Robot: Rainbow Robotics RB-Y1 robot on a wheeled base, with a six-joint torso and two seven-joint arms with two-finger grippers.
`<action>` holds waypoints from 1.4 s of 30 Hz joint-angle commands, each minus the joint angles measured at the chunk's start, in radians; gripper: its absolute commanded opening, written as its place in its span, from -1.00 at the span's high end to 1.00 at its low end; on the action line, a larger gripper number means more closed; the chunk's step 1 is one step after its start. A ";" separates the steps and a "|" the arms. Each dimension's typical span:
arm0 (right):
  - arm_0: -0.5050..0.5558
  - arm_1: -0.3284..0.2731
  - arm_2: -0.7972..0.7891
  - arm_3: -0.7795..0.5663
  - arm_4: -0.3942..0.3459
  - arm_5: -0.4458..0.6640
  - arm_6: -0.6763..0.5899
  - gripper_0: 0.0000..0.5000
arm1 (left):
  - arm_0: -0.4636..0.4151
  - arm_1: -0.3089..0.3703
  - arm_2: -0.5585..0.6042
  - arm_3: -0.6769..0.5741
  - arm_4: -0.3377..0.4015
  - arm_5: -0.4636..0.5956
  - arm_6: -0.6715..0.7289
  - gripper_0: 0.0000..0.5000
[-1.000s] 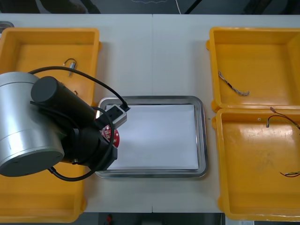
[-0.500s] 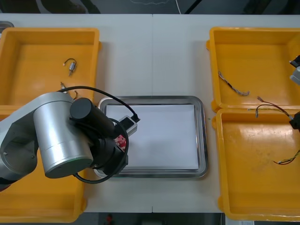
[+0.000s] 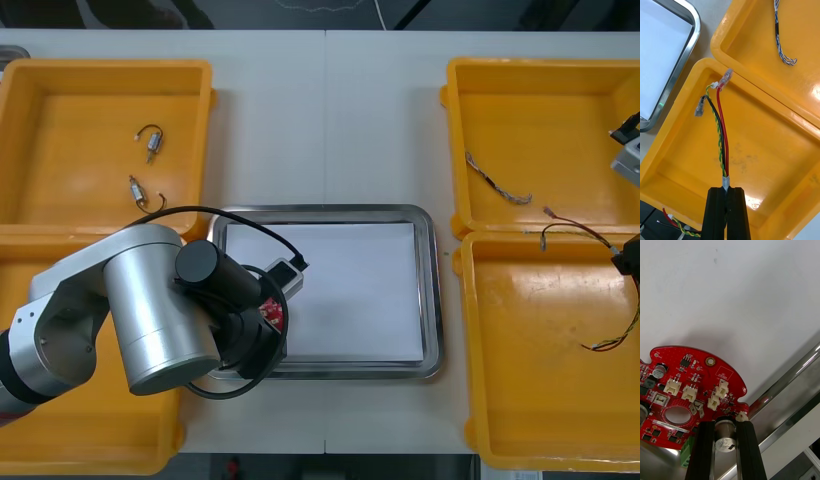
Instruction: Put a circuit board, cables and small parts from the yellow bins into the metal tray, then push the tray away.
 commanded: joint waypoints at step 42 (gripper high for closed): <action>-0.361 0.065 0.392 0.015 0.042 0.004 0.064 1.00 | -0.071 -0.045 0.525 -0.169 0.143 0.389 0.160 -1.00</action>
